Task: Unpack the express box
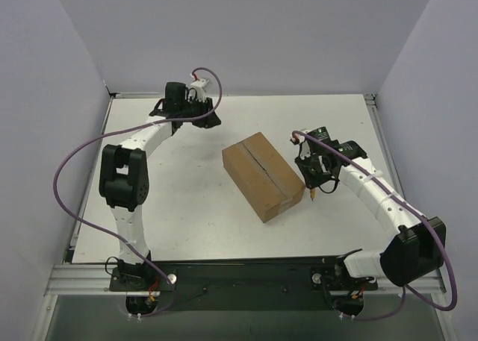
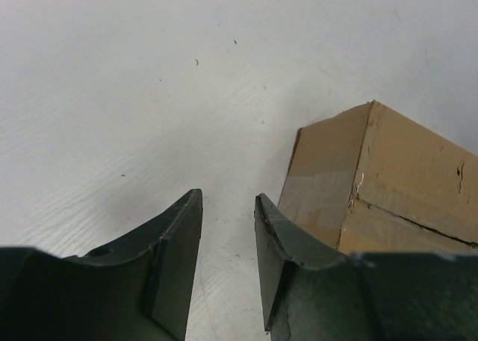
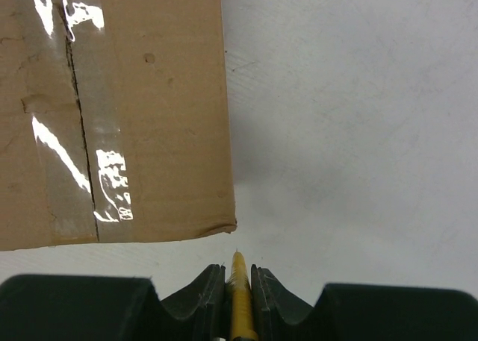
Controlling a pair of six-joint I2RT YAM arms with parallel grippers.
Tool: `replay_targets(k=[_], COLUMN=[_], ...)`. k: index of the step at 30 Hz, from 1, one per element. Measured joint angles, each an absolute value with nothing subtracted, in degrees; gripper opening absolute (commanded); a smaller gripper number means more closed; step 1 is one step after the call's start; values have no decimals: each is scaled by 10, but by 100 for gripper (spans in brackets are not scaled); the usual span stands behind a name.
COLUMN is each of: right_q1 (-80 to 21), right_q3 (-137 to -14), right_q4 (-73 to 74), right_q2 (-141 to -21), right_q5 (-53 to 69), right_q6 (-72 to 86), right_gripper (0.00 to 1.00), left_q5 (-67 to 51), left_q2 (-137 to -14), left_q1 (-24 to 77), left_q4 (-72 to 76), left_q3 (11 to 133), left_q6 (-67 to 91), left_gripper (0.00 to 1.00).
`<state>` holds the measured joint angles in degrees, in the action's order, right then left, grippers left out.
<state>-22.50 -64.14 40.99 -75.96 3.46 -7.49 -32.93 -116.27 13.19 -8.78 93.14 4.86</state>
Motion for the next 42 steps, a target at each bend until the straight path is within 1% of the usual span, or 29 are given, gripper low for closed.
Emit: replay_targets(k=[9, 16, 20, 29, 33, 37, 39, 42], right_q1=[-233, -237, -236, -241, -251, -245, -225, -167], right_q3=[-634, -676, -727, -900, -956, -1009, -1028, -1056], right_q4=[380, 368, 365, 352, 336, 327, 323, 305], right_q2=[-777, -838, -882, -1034, -1080, -1110, -1110, -1109], right_q5=[52, 52, 49, 52, 85, 144, 194, 288], right_q6=[-72, -75, -75, -61, -37, -3, 12, 38], right_gripper=[0, 0, 0, 0, 0, 0, 0, 0], left_q5=[-330, -337, -339, -333, -340, -343, -343, -356], left_q2=[-1171, -1160, -1115, -932, -880, -842, -818, -787], left_q1=[180, 172, 156, 121, 92, 57, 48, 48], left_q4=[-119, -138, -149, -228, -289, -344, -360, -367], left_q3=[921, 841, 764, 623, 600, 598, 599, 609], left_q6=[36, 26, 19, -34, -55, -89, -111, -144], left_gripper=[44, 44, 43, 43, 43, 44, 45, 45])
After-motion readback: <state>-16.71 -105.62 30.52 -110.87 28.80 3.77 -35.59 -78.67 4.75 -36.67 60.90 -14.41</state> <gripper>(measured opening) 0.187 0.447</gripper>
